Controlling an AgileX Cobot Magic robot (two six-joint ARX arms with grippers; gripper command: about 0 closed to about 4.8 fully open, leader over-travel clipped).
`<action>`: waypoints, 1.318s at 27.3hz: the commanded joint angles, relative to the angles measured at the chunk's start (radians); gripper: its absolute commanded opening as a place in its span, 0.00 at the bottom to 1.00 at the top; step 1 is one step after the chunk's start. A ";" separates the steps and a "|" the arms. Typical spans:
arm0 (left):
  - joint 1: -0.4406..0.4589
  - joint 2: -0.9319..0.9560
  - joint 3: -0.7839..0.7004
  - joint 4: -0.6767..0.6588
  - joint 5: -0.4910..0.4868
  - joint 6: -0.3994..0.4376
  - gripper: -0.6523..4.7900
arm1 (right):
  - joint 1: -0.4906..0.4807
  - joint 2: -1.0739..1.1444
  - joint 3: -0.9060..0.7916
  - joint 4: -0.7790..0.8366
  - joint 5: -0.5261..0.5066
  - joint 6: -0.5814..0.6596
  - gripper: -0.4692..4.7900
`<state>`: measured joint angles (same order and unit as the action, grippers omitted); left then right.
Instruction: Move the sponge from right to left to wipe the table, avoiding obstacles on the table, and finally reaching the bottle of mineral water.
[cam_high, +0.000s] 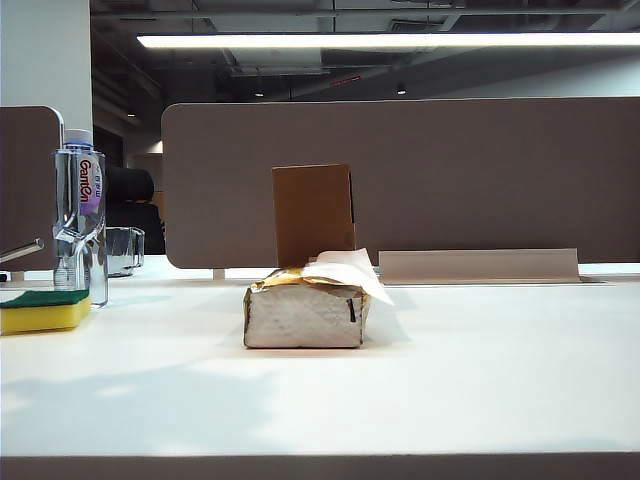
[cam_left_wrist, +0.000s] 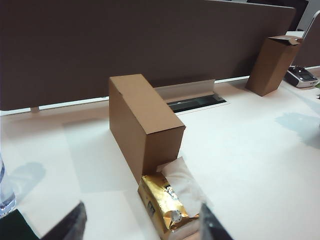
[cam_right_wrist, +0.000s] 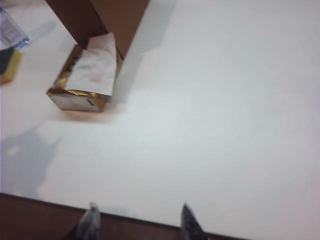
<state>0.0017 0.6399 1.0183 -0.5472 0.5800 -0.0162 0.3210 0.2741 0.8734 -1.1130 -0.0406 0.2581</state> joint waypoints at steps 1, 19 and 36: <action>-0.001 -0.051 0.002 -0.039 0.000 0.001 0.65 | 0.001 -0.002 0.006 -0.037 0.046 -0.024 0.49; -0.084 -0.164 -0.021 -0.182 -0.114 0.042 0.64 | 0.080 -0.061 0.040 -0.085 0.289 -0.075 0.48; -0.082 -0.360 -0.328 0.042 -0.203 0.027 0.33 | 0.093 -0.074 -0.042 0.228 0.142 -0.133 0.09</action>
<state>-0.0811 0.2794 0.6937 -0.5396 0.3882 0.0067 0.4133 0.2005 0.8452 -0.9462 0.1490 0.1394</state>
